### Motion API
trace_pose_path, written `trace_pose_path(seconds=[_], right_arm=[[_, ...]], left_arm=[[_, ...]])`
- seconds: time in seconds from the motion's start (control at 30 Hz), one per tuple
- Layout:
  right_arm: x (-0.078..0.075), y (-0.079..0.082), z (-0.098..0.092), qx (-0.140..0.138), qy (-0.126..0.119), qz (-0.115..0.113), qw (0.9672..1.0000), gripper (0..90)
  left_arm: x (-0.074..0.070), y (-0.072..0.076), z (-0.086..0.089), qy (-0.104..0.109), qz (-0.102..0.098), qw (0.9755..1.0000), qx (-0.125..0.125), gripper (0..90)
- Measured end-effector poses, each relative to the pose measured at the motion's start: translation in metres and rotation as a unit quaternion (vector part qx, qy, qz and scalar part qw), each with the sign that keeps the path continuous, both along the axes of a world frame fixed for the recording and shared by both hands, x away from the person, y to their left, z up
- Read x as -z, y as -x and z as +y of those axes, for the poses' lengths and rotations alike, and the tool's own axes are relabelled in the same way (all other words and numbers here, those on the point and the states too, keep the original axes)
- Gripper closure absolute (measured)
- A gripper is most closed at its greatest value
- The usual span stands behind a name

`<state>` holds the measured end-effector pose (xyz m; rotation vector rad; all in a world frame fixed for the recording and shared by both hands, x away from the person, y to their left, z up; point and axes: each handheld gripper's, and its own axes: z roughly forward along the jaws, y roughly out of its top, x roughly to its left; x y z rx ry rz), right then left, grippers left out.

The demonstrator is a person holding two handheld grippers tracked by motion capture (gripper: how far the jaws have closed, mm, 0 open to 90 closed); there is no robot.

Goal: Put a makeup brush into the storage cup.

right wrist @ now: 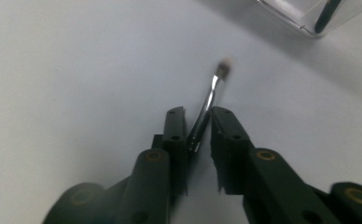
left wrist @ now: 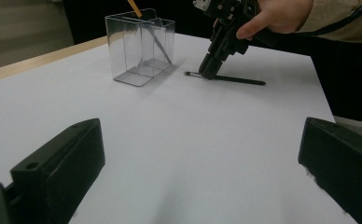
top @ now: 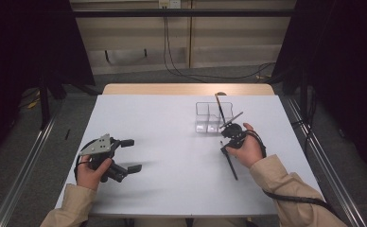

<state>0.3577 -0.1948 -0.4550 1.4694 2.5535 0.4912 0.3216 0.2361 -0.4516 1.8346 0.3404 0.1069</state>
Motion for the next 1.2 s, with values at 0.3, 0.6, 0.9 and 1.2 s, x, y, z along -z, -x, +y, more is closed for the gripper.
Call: trace_pose_path(seconds=[0.3,0.6,0.9,1.2], right_arm=[[-0.0006,-0.0030,-0.0011,-0.013,-0.007,0.014,0.9998,84.1],[-0.0017,-0.0021,-0.0027,-0.016,-0.012,0.022,0.9996,78.8],[-0.0030,0.0000,-0.0041,-0.023,0.006,0.037,0.9990,77.6],[-0.0031,-0.0019,0.0030,-0.021,0.033,0.044,0.9983,77.7]], left_arm=[[0.0003,-0.0001,0.0007,-0.001,0.000,1.0000,-0.003,0.4],[0.0007,-0.0002,0.0003,0.000,0.003,1.0000,-0.002,0.4],[0.0007,-0.0003,-0.0001,-0.002,0.002,1.0000,0.000,0.4],[0.0005,0.0001,0.0003,-0.003,0.001,1.0000,0.000,0.5]])
